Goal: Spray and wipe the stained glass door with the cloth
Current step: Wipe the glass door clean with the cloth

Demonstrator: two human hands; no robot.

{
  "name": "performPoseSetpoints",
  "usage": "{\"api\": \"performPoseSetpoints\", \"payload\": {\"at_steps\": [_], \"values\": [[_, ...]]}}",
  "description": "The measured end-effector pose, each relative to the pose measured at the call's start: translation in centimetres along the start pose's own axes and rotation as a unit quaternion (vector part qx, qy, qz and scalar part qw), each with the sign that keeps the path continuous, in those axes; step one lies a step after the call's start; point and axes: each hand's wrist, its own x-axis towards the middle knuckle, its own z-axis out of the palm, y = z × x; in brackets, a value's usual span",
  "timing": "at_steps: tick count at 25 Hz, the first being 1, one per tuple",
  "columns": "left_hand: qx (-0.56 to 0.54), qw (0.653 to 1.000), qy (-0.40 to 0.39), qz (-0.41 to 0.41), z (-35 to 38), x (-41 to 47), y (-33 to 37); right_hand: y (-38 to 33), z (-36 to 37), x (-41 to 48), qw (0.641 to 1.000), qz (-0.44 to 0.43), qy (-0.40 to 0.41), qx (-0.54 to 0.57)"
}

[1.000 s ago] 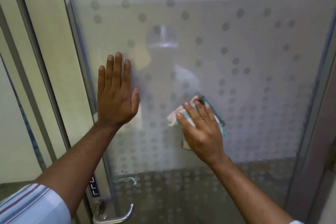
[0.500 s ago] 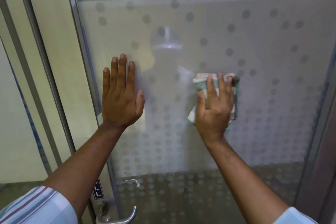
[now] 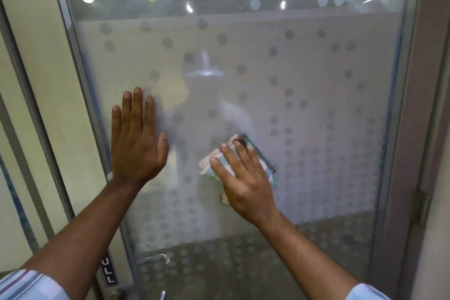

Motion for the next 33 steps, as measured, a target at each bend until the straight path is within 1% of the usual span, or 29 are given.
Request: {"api": "performPoseSetpoints", "payload": {"at_steps": [4,6,9,12,15,20,24,28,33], "values": [[-0.010,1.000,0.000,0.001,0.2,-0.1,-0.1,4.5,-2.8,-1.3,0.997,0.067,-0.001,-0.024],[-0.012,1.000,0.002,0.002,0.2,0.0,-0.2,7.0,-4.2,-1.6,0.992,0.122,0.013,-0.032],[-0.016,1.000,0.006,0.000,0.2,-0.1,0.0,10.8,-5.7,-2.1,0.969,0.232,0.074,-0.027],[-0.020,1.000,0.001,-0.001,0.1,-0.1,0.2,14.5,-6.8,-2.2,0.950,0.286,0.121,-0.024],[-0.029,1.000,0.005,-0.001,-0.1,0.0,0.3,16.4,-7.2,-2.0,0.943,0.305,0.134,-0.020],[-0.036,0.999,-0.008,-0.001,-0.1,-0.2,0.4,18.3,-7.6,0.3,0.951,0.274,0.146,0.002],[-0.016,1.000,-0.024,-0.005,0.1,0.0,0.3,21.0,-8.7,5.6,0.950,0.263,0.167,0.000],[-0.010,0.999,-0.027,-0.013,0.2,0.0,0.5,23.2,-10.3,11.5,0.953,0.257,0.162,0.007],[-0.017,1.000,0.001,-0.010,0.5,-0.1,0.4,25.1,-11.8,19.4,0.931,0.305,0.196,0.032]]}}
